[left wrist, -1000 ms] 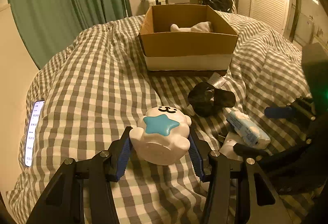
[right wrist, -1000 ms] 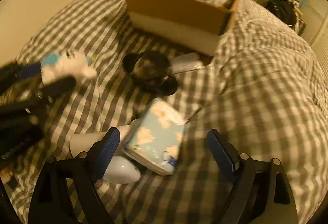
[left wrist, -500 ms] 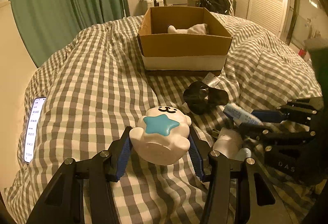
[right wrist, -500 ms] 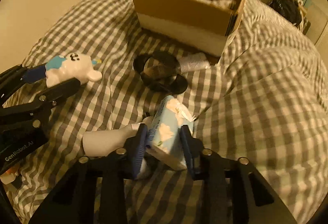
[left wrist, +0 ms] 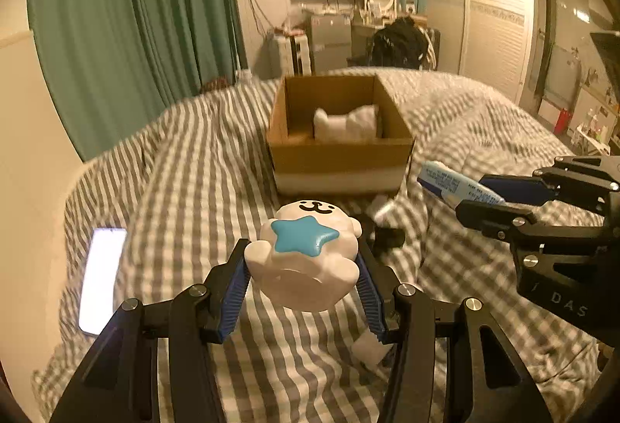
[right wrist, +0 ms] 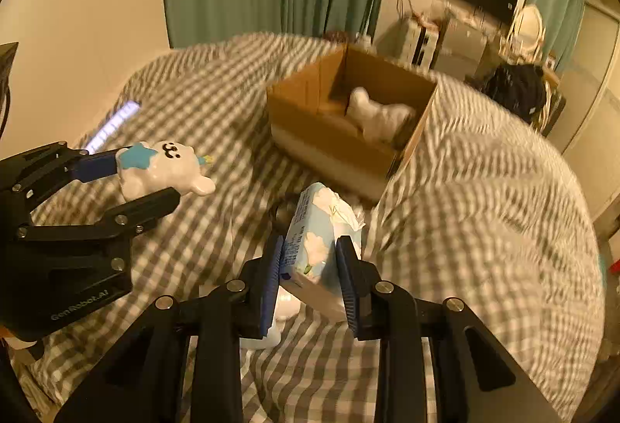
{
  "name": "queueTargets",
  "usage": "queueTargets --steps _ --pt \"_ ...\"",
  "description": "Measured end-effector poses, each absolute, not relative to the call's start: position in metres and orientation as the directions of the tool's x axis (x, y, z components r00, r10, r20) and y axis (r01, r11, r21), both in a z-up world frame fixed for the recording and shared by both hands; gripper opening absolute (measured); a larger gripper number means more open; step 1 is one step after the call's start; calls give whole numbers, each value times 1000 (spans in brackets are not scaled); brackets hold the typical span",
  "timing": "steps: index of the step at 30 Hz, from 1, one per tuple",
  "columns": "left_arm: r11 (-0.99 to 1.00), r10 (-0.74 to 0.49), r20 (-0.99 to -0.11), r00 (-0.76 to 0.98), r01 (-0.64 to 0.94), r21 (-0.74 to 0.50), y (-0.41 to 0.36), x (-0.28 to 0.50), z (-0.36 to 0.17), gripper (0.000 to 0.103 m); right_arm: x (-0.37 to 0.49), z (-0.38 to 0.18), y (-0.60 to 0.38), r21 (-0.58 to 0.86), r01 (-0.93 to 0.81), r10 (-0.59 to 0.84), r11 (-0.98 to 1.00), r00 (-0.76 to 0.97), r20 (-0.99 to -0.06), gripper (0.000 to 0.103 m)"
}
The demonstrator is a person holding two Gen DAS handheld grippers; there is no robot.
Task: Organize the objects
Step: 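Grasp the white blue-star toy with the left tool while the right grasps the tissue pack, then carry the toy and tissue pack into the box and open both tools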
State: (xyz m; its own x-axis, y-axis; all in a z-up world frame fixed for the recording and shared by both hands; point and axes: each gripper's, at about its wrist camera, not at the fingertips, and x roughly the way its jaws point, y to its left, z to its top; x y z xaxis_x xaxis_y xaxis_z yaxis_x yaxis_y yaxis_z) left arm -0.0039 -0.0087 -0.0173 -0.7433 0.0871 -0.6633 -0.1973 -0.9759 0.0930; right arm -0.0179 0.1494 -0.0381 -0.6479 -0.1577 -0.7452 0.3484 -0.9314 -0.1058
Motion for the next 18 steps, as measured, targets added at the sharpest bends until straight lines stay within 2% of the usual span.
queueTargets --steps 12,18 --pt "-972 99 -570 -816 -203 120 1 -51 34 53 -43 41 146 -172 341 -174 -924 -776 -606 27" --pt "-974 122 -568 -814 -209 90 9 -106 44 53 -87 62 149 -157 326 -185 -932 -802 -568 27"
